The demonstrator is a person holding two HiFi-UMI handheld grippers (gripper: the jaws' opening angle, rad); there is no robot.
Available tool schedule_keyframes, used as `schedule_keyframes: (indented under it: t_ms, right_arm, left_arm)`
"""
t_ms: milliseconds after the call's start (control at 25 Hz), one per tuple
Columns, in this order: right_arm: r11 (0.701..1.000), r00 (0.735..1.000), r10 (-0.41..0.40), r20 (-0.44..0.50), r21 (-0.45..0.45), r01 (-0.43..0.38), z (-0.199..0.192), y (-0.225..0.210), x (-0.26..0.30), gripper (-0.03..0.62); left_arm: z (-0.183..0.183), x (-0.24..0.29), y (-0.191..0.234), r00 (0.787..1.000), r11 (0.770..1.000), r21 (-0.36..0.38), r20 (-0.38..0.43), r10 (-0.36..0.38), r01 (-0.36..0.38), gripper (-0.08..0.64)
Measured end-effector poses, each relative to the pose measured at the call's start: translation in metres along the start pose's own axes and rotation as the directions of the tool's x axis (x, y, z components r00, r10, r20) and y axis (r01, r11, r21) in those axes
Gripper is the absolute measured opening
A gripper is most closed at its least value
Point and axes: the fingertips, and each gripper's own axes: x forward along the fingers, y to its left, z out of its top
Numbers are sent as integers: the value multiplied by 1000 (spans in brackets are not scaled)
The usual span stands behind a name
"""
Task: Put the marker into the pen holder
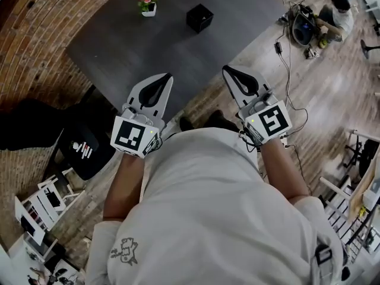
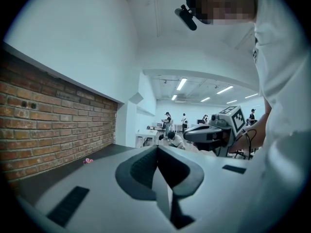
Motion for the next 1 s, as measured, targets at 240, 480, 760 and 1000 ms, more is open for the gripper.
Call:
schedule_keyframes:
  t_ms: [240,480,760,1000]
  right_arm:
    - [1000,1000,21,10,-19,-21,0,-9,-20,6]
    - [997,997,71,23,-40,-70,6,-28,-48,5]
    - [992,991,129,31,-21,-128,-2,-48,-96,5]
    - [983,982,184,36,15,-184,-15,-55,-128,6]
  left_arm:
    - [2,12,-23,1000,1000,4,8,12,-13,11]
    - [13,36,-58,999,999,6,17,39,-39,11]
    - [17,68,-106,997,997,-39,24,71,-70,11]
    - [11,84,-150,996,995,-38,-10,93,-94,11]
